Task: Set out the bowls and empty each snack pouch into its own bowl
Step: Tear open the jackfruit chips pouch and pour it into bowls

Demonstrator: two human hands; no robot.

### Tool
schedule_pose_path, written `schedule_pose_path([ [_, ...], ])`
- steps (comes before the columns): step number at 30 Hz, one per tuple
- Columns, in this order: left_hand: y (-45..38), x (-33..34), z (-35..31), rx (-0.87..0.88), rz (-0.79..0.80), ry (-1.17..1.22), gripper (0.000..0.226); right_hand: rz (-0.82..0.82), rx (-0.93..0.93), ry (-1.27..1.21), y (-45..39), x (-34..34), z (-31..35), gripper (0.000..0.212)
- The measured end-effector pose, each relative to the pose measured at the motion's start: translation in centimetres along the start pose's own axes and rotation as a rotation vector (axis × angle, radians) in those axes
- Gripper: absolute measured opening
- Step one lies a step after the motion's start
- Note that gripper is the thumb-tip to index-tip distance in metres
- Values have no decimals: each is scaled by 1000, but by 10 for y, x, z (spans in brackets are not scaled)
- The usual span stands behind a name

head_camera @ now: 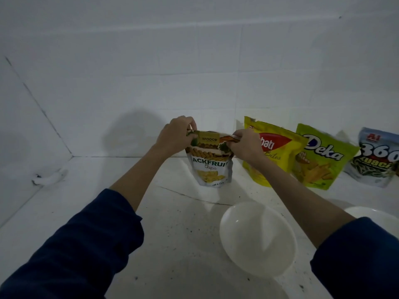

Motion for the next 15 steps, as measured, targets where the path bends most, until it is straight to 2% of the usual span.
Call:
schedule_pose_path([
  [4, 17, -19, -5, -22, 82, -57, 12, -12, -28, -51, 10, -7, 8, 10],
  [10, 71, -62, -15, -79, 21, 15, 16, -12, -87, -244, 29, -15, 34, 7],
  [15, 138, -90, -20, -180, -19, 26, 14, 121, -160, -365, 55, -3, 62, 5],
])
Point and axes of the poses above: each hand's wrist, its own y-axis away from the middle knuckle, its own x-axis out of the palm, z = x × y, the point moved 1 cm from there along -y, towards the middle knuckle, and after that the axes turned 6 degrees about -x, right-handed, at the moved point
